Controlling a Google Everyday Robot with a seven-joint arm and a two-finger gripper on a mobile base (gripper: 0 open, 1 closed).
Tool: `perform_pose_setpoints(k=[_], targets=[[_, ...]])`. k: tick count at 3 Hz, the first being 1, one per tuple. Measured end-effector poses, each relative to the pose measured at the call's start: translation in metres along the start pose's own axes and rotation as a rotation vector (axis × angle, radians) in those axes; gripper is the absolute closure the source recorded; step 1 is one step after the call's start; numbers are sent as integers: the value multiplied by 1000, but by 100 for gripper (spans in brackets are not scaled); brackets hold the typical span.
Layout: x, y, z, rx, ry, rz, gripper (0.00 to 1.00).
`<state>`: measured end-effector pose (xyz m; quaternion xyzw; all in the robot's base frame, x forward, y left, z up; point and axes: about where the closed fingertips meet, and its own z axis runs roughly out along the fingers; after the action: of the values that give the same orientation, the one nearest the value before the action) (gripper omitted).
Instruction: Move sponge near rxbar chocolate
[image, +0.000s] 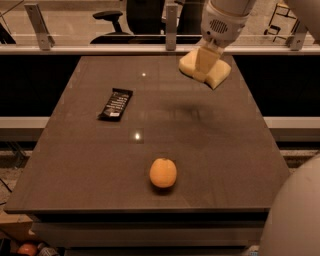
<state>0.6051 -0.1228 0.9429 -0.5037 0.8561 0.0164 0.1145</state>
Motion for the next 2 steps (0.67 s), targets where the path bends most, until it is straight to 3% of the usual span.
perform_pose_setpoints(k=[2], targets=[[-37, 22, 9, -43, -23, -110, 100]])
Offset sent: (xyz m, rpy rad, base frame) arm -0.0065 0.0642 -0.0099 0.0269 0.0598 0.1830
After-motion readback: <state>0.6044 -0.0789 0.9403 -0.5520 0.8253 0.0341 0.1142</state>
